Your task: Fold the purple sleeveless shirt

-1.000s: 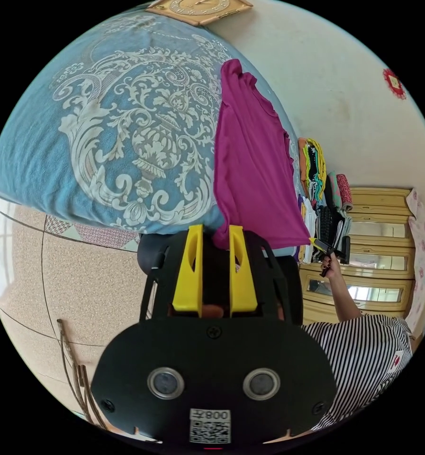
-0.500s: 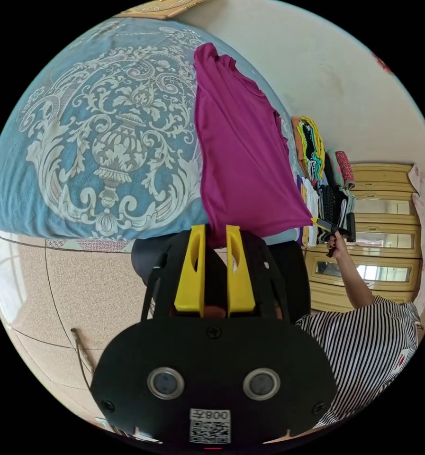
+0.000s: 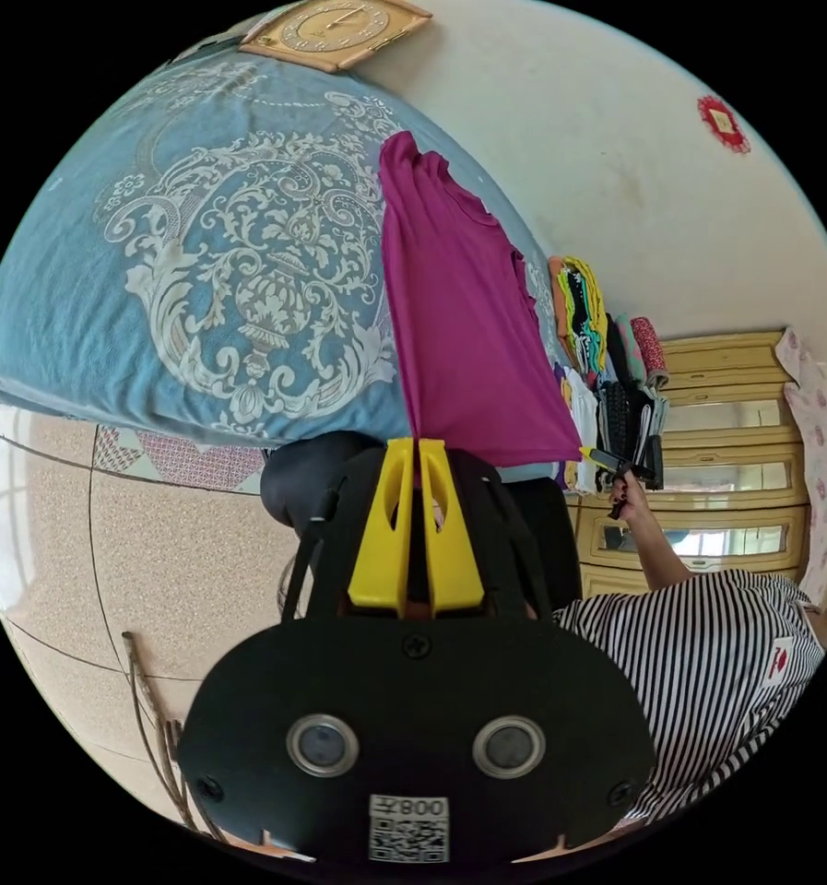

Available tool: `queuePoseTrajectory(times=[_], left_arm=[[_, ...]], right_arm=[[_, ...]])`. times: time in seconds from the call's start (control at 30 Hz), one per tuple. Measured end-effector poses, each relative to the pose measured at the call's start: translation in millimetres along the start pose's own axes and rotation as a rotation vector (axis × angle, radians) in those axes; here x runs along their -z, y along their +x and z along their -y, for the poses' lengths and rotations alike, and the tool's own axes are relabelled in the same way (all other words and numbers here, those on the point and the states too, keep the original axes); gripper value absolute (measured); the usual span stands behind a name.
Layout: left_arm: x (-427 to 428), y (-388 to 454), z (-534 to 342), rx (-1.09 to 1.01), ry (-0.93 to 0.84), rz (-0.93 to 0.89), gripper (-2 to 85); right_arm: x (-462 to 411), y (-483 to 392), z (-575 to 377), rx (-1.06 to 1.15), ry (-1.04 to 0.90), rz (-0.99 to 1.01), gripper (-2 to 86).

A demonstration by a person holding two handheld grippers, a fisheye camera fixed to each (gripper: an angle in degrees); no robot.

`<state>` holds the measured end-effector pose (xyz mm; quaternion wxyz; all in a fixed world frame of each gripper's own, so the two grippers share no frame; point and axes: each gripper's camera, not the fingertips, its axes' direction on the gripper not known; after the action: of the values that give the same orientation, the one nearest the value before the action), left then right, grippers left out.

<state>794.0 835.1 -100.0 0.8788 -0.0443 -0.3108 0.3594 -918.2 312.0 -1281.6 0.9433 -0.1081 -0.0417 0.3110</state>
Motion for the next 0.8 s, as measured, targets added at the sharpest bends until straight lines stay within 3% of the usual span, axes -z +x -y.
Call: queuePoseTrajectory(times=[0.17, 0.3, 0.4, 0.57, 0.67, 0.8], left_arm=[[6, 2, 21, 0.026, 0.022, -0.040, 0.8], [25, 22, 91, -0.006, 0.070, -0.039, 0.7], [66, 59, 168, -0.052, 0.185, -0.035, 0.7], [191, 173, 257, -0.256, 0.487, -0.106, 0.6], [260, 245, 263, -0.429, 0.606, -0.058, 0.6], [308, 295, 229, -0.580, 0.658, 0.003, 0.6]], right_arm=[[4, -4, 3, -0.013, -0.007, 0.038, 0.2], [35, -13, 37, 0.010, 0.058, 0.086, 0.2], [94, -28, 90, 0.046, 0.169, 0.107, 0.2], [281, -102, 152, 0.218, 0.497, 0.114, 0.1], [369, -153, 136, 0.348, 0.635, 0.047, 0.1], [418, -186, 88, 0.443, 0.743, 0.016, 0.1]])
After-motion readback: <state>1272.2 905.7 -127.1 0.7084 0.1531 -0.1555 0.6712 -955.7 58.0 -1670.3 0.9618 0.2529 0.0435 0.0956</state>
